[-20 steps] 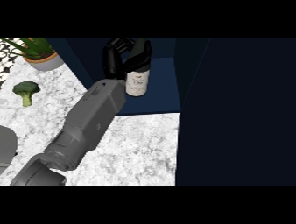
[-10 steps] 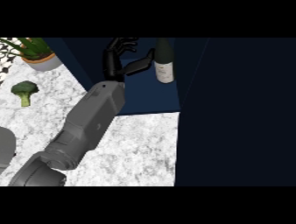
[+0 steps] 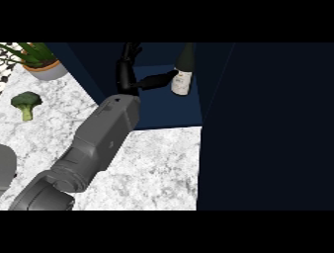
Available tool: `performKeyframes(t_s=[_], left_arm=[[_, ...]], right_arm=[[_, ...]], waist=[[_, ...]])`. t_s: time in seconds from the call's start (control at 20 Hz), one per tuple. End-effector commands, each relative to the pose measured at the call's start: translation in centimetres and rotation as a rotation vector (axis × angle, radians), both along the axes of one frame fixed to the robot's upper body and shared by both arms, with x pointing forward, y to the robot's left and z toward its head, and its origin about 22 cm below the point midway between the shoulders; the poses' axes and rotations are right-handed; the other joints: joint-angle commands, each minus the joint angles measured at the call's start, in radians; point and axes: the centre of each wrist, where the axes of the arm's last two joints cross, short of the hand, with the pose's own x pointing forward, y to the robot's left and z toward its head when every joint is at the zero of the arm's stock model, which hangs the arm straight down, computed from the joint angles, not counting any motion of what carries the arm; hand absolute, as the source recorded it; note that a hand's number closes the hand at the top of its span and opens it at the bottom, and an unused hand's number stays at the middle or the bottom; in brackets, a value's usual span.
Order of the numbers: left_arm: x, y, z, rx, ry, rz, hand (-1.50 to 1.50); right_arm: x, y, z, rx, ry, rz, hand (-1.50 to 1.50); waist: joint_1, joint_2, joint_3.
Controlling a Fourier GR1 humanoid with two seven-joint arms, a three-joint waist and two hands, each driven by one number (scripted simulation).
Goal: Pick up the wine, place it into the cabinet and close the cabinet
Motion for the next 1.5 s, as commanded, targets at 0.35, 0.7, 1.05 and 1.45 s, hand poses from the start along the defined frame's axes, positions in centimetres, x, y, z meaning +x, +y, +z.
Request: performKeyframes(t_s=[0.35,0.7,1.05,1.45], left_arm=[[-0.6,2.2,-1.9,0.032,0.01,0.069,-1.5],[-1.5,2.2,-3.3,0.024,-0.026,0.043,-1.5],[-1.4,2.1,-3.0,-0.007,-0.054,-0.042,-1.5],[-1.1,1.7,-2.4,-0.028,-0.057,-0.095,-1.5]], right_arm=[[-0.9,0.3,0.3,0.027,-0.021,0.033,-1.5],[-1.0,0.6,1.2,0.007,-0.021,0.045,-1.5],[-0.7,0.5,0.7,0.004,-0.021,0.027,-1.5],[-0.1,0.0,0.1,0.037,-0.006,0.028,-1.5]], waist=[[-0.003,0.013,-0.006],[0.002,0.01,-0.007],[0.018,0.003,-0.006],[0.013,0.006,-0.005]])
